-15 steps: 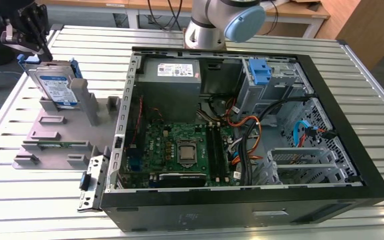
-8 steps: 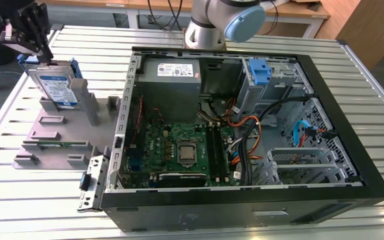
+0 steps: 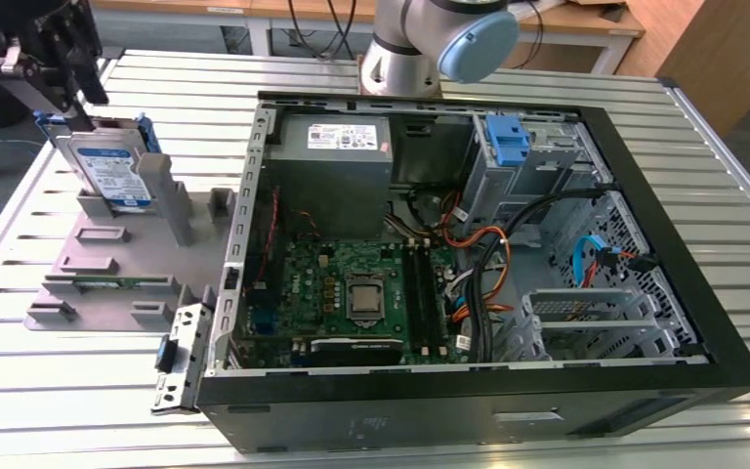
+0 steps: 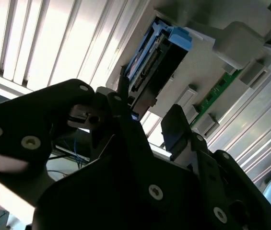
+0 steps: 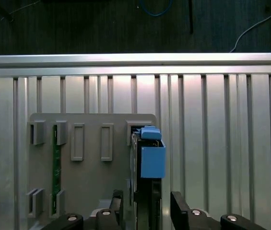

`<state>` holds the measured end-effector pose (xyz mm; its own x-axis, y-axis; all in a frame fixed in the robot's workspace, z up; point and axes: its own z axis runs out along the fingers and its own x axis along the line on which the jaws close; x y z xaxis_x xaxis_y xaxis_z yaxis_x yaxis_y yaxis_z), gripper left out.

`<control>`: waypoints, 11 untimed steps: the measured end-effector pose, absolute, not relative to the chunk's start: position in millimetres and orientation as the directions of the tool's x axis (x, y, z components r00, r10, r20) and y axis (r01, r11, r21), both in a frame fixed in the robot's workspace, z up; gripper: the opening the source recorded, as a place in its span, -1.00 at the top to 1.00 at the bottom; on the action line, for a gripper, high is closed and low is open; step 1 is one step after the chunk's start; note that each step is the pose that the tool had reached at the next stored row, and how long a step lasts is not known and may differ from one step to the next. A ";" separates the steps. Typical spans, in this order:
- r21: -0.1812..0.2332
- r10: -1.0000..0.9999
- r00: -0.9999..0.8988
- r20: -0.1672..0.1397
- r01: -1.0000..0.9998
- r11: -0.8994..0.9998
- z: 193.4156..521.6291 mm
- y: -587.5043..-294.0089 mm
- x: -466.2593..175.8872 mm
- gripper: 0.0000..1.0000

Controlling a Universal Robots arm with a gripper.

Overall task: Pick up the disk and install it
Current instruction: 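Pick up the disk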

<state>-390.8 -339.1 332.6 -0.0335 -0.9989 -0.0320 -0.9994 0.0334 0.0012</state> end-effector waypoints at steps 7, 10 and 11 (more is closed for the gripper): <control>0.000 -0.999 -0.033 -0.032 -0.999 0.033 330.4 -339.1 -390.8 -0.29; 0.000 -0.999 -0.033 -0.032 -0.999 0.033 325.3 -339.1 -391.1 -0.29; 0.000 -0.999 -0.033 -0.032 -0.999 0.033 323.5 -339.1 -391.2 -0.29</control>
